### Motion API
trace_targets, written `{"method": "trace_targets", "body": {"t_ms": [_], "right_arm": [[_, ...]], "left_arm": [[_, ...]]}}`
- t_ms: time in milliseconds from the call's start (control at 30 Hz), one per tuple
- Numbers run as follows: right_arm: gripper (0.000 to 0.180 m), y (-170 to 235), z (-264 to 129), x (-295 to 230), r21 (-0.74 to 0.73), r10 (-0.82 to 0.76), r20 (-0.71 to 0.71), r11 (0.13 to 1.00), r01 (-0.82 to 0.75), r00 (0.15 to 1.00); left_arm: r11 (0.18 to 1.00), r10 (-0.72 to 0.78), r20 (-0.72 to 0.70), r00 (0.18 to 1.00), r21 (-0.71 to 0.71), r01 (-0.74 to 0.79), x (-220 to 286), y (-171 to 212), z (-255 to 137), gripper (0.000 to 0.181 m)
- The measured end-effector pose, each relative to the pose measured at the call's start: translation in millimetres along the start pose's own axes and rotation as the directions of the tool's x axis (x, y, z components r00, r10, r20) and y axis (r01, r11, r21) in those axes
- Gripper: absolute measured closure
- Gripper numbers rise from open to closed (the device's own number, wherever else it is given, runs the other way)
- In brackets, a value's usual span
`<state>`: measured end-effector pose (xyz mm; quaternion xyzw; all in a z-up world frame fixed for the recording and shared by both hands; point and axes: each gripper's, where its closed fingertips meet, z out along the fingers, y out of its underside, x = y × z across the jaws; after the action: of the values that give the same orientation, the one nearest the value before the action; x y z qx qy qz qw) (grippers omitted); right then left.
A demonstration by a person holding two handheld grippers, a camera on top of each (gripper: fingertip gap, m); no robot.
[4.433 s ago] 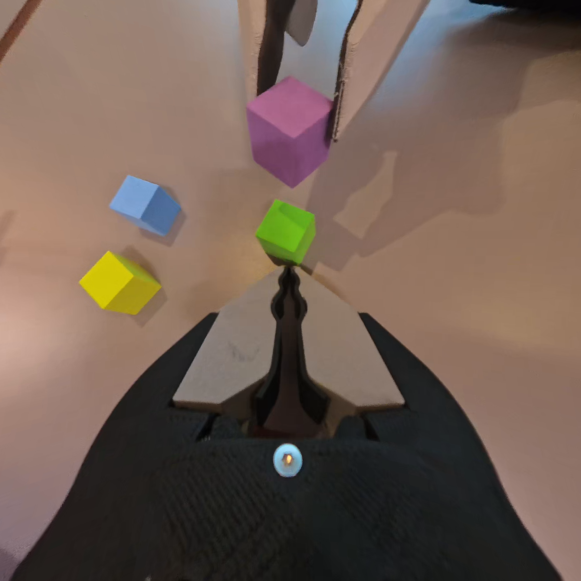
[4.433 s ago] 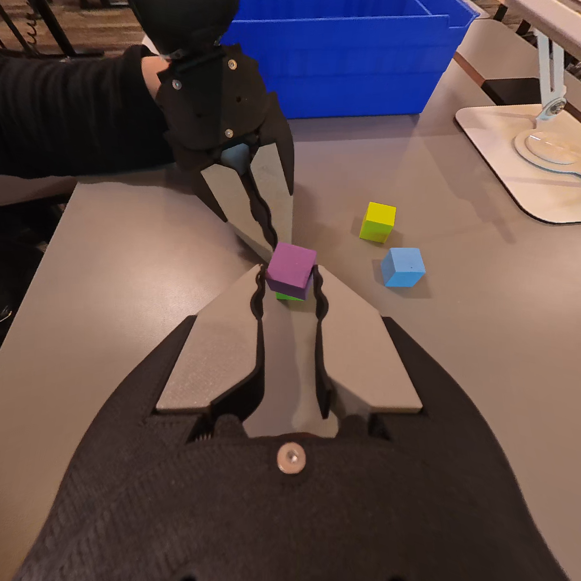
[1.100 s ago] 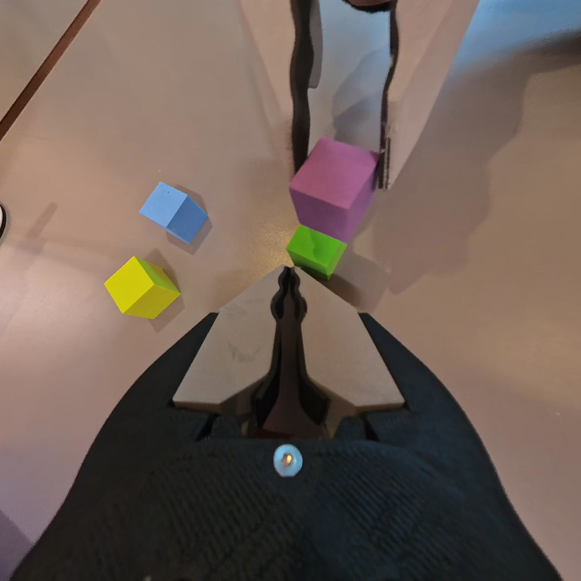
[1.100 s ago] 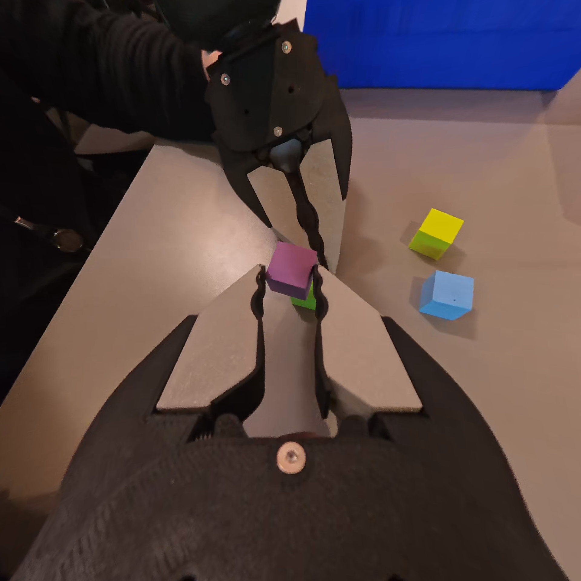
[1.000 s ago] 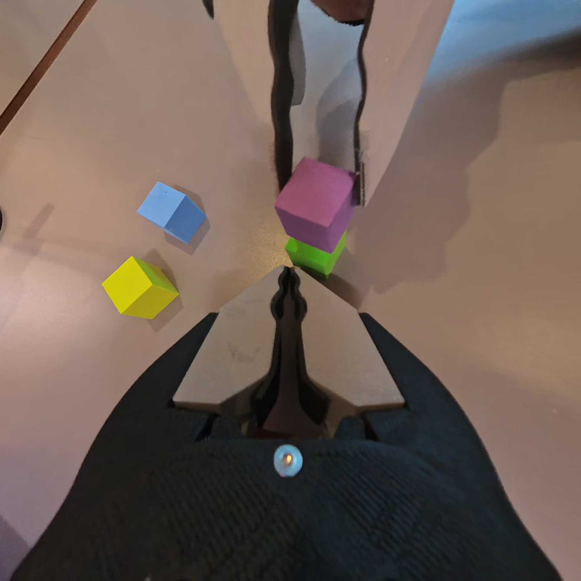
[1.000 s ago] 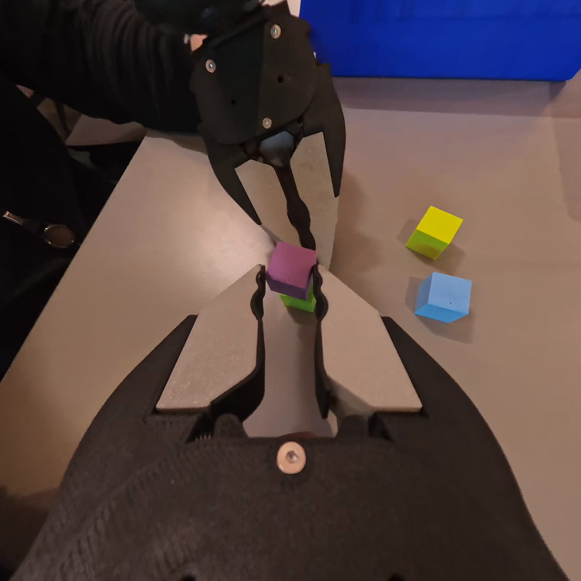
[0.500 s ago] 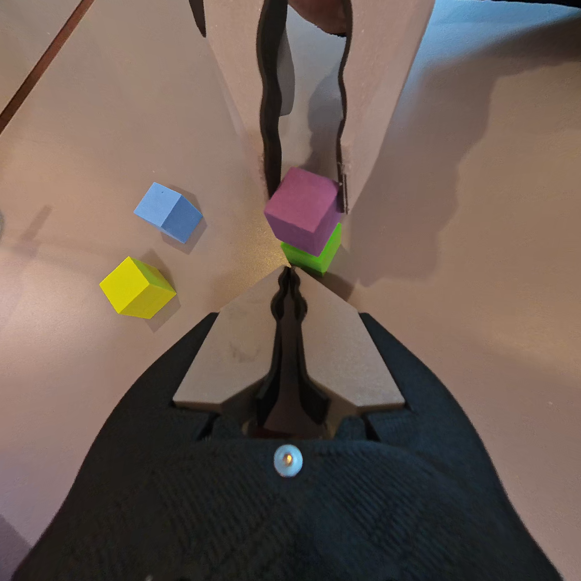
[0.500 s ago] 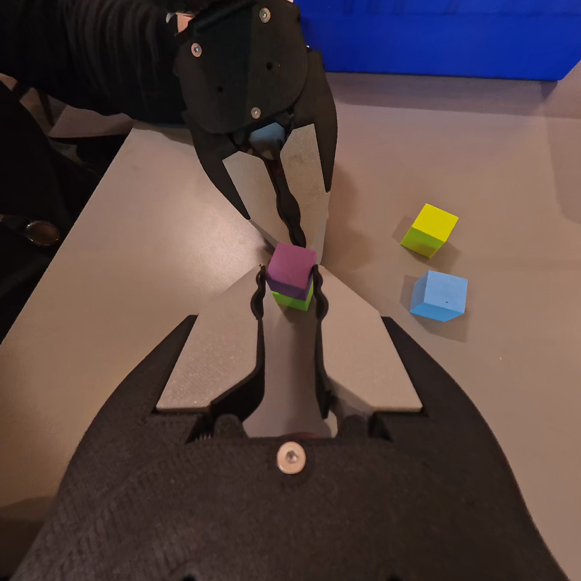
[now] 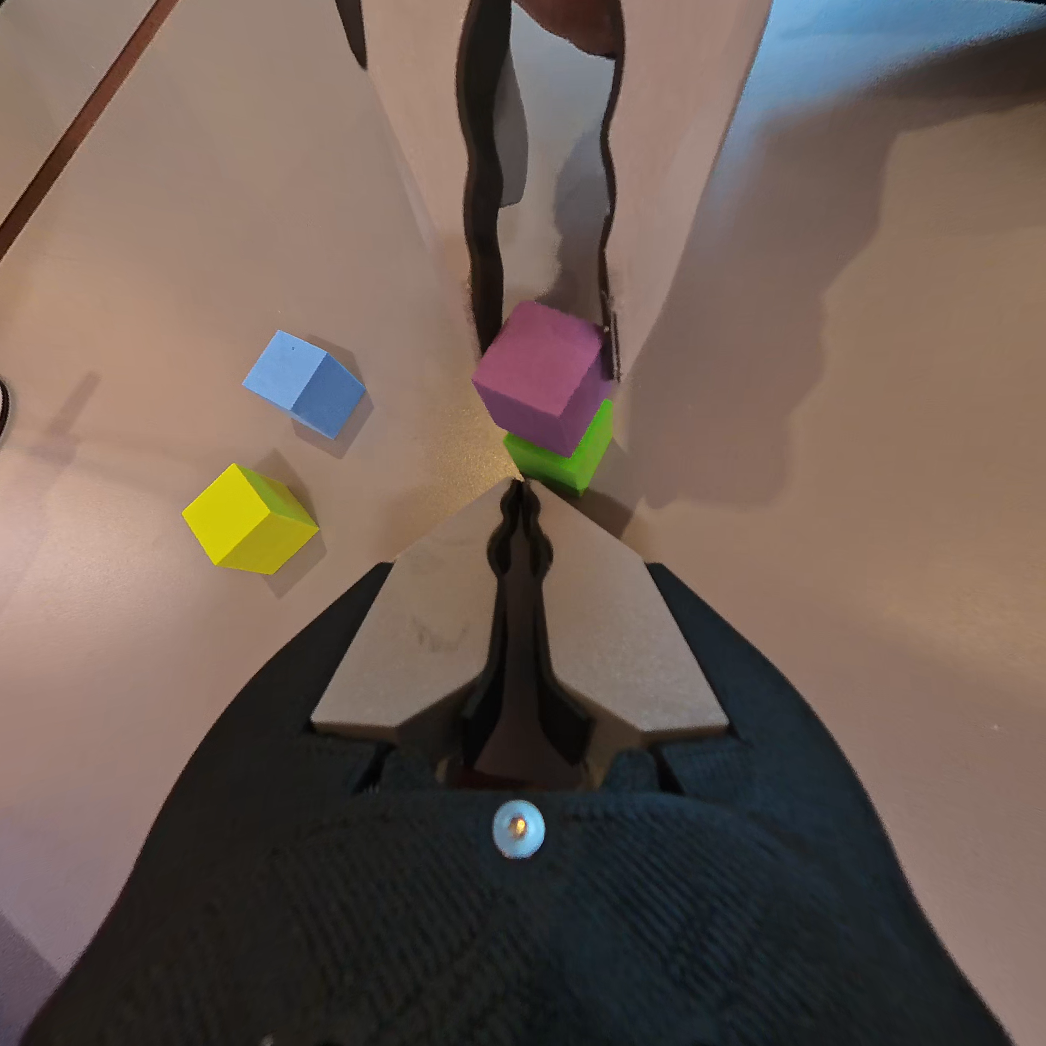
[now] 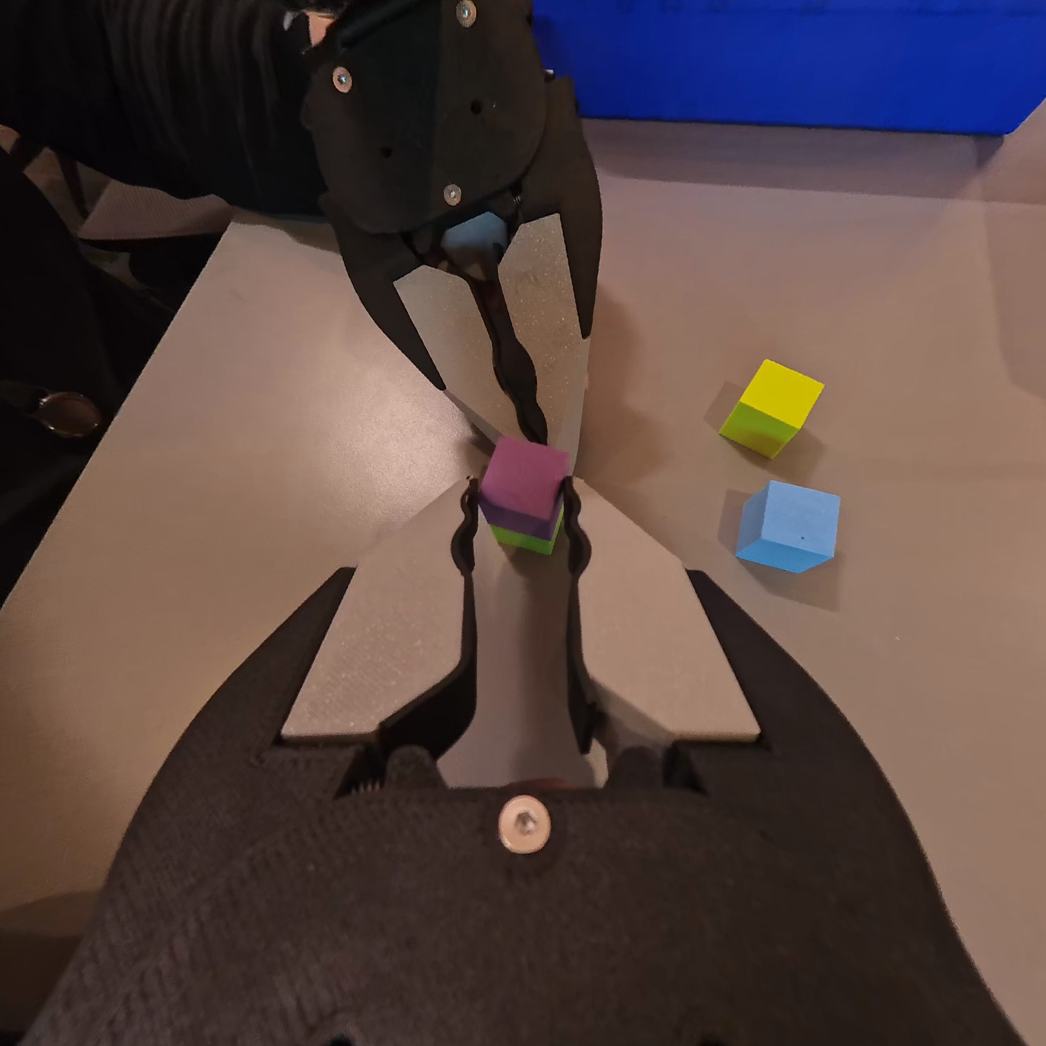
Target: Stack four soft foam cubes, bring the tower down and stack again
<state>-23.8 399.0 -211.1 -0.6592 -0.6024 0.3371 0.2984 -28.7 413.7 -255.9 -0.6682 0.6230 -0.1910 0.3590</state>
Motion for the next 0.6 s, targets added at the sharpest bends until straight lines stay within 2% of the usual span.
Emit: {"method": "trace_targets", "body": {"t_ms": [600], "right_arm": [[0.152,2.9,4.7,0.5,-0.024,0.004,-0.001,1.000,-0.004,1.000]], "left_arm": [[1.000,0.009,0.002,1.000,0.001,-0.009,1.1,-0.4,0.1,0.181]]}}
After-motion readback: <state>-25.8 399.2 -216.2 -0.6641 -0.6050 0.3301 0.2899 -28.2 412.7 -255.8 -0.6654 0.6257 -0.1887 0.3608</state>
